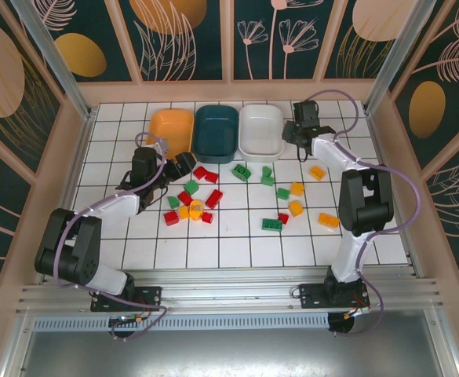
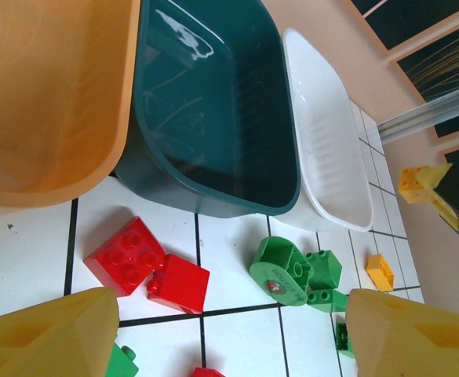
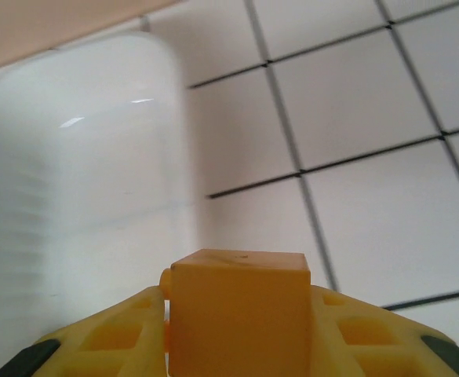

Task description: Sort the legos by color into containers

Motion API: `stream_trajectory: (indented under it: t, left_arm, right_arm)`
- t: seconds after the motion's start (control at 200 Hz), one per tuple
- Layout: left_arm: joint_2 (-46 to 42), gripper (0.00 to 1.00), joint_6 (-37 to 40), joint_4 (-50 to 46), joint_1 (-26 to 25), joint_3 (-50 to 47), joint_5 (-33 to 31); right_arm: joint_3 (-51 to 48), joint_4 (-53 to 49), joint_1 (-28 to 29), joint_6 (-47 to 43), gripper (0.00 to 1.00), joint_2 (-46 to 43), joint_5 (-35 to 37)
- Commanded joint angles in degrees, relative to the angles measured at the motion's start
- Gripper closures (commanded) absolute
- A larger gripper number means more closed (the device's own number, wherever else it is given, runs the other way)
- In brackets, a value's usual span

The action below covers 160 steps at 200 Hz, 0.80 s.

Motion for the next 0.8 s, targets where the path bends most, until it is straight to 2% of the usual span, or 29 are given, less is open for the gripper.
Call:
stream_trajectory:
  t: [0.0, 0.195, 0.33, 0.37, 0.44, 0.53, 0.666, 0.796]
  left_arm:
    - [-1.9, 0.24, -0.8, 0.5, -0.3, -1.4, 0.0]
    - [-3.6, 0.24, 1.2, -5.1, -0.4, -2.5, -0.5]
    - [-5.6, 0.25, 2.5, -8.4, -0.4, -4.1, -1.6]
    - [-6.4, 0.25, 2.6, -8.8, -0.4, -5.0, -1.8]
    - [-7.8, 0.24, 2.7, -9.2, -0.4, -6.1, -2.2]
    - [-9.1, 0.22, 2.8, -9.8, -0.4, -6.9, -2.8]
    - [-10.0, 0.20, 2.9, -10.7, -0.4, -7.0, -3.6]
    - [-12.4, 0.19, 2.2, -10.9, -0.4, -8.5, -6.2]
  right_arm:
    - [6.3, -0.1, 4.2, -1.6, 0.65, 3.2, -0.9]
    - [17.5, -5.4, 5.9, -2.2, 0.63, 13.8, -4.2]
    - [24.7, -8.2, 6.3, -3.2, 0.58, 19.5, -6.3]
    - [26.4, -8.7, 6.5, -3.4, 0.54, 20.5, -6.3]
    - [28.6, -9.5, 6.7, -4.0, 0.38, 21.2, -6.3]
    - [29.7, -9.9, 7.1, -5.1, 0.34, 20.4, -6.3]
    - [26.3, -9.4, 8.8, -7.1, 0.33, 15.7, -2.6]
    - [9.5, -3.6, 12.5, -8.8, 0.34, 5.2, -0.3]
